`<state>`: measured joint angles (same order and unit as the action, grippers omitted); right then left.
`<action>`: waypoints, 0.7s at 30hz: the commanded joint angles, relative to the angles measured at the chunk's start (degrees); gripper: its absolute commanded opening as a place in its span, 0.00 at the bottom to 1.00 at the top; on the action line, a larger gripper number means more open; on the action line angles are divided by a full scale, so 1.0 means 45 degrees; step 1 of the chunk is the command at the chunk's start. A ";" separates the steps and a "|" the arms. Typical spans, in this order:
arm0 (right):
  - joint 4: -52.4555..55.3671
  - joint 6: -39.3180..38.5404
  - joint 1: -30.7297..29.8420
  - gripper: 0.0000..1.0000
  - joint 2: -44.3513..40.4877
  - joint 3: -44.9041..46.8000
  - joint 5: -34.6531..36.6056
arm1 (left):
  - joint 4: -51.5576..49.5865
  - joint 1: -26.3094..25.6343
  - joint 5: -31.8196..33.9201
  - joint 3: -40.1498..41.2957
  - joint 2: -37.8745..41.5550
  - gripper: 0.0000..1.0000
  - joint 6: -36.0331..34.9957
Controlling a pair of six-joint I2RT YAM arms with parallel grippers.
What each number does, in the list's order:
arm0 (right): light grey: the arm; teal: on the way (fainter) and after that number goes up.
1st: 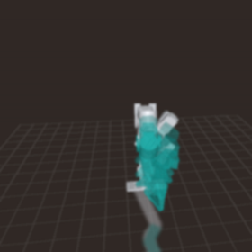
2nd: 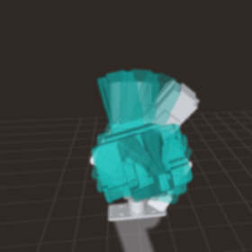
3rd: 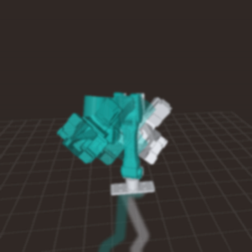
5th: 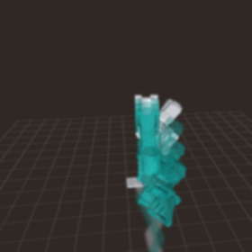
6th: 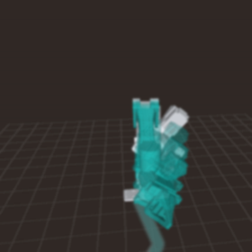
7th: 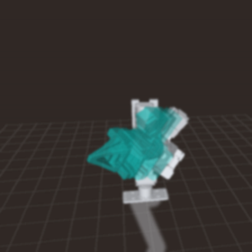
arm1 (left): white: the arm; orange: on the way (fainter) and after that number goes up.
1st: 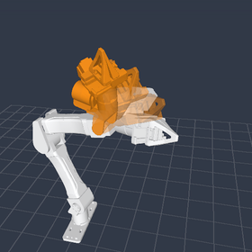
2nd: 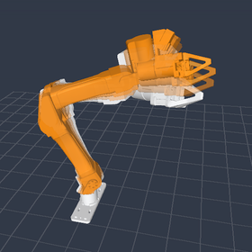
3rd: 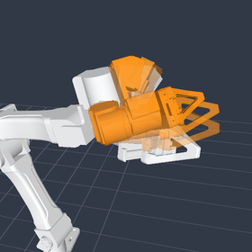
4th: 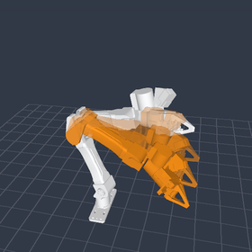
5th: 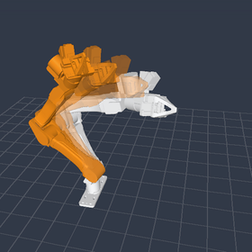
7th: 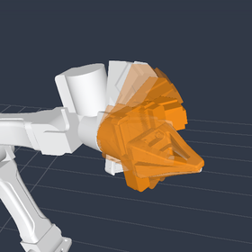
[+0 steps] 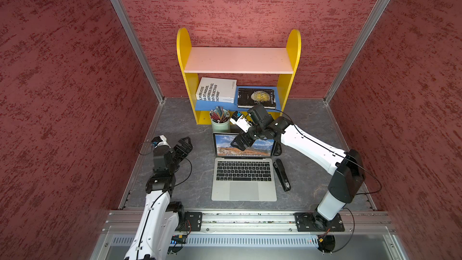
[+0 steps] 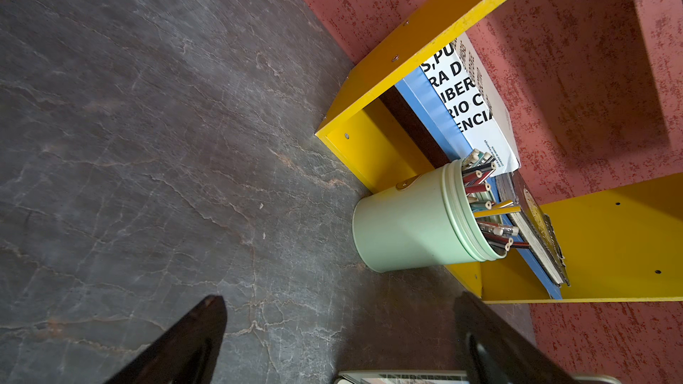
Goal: Close the laptop lid and set it aside
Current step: Close the lid of the laptop.
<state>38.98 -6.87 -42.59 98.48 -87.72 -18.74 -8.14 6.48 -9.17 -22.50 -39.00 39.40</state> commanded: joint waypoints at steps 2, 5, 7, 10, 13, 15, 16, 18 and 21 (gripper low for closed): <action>0.1662 0.0804 -0.0660 0.98 0.0434 0.0743 -0.0648 | 0.0034 0.0064 -0.0200 0.0059 0.0074 1.00 -0.0132; 0.1687 0.0792 -0.0773 0.98 0.0424 0.0720 -0.0562 | 0.0037 0.0064 -0.0208 0.0059 0.0075 1.00 -0.0129; 0.1723 0.0814 -0.0859 0.98 0.0421 0.0705 -0.0535 | 0.0048 0.0063 -0.0211 0.0059 0.0074 1.00 -0.0139; 0.1752 0.0823 -0.0987 0.98 0.0382 0.0724 -0.0515 | 0.0043 0.0064 -0.0209 0.0059 0.0069 1.00 -0.0141; 0.1796 0.0817 -0.1089 0.98 0.0329 0.0753 -0.0348 | 0.0069 0.0070 -0.0227 0.0049 0.0057 1.00 -0.0121; 0.1796 0.0806 -0.1177 0.98 0.0339 0.0796 -0.0296 | 0.0070 0.0065 -0.0250 0.0040 0.0035 1.00 -0.0136; 0.1832 0.0810 -0.1204 0.99 0.0342 0.0821 -0.0245 | 0.0064 0.0064 -0.0248 0.0039 0.0040 1.00 -0.0112; 0.1862 0.0829 -0.1282 0.98 0.0334 0.0837 -0.0167 | 0.0066 0.0064 -0.0267 0.0039 0.0040 1.00 -0.0117; 0.1894 0.0841 -0.1389 0.98 0.0323 0.0885 -0.0077 | 0.0080 0.0064 -0.0269 0.0049 0.0035 1.00 -0.0122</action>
<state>39.62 -6.44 -46.57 97.73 -87.18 -16.19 -8.14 6.48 -9.30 -22.50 -39.00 39.40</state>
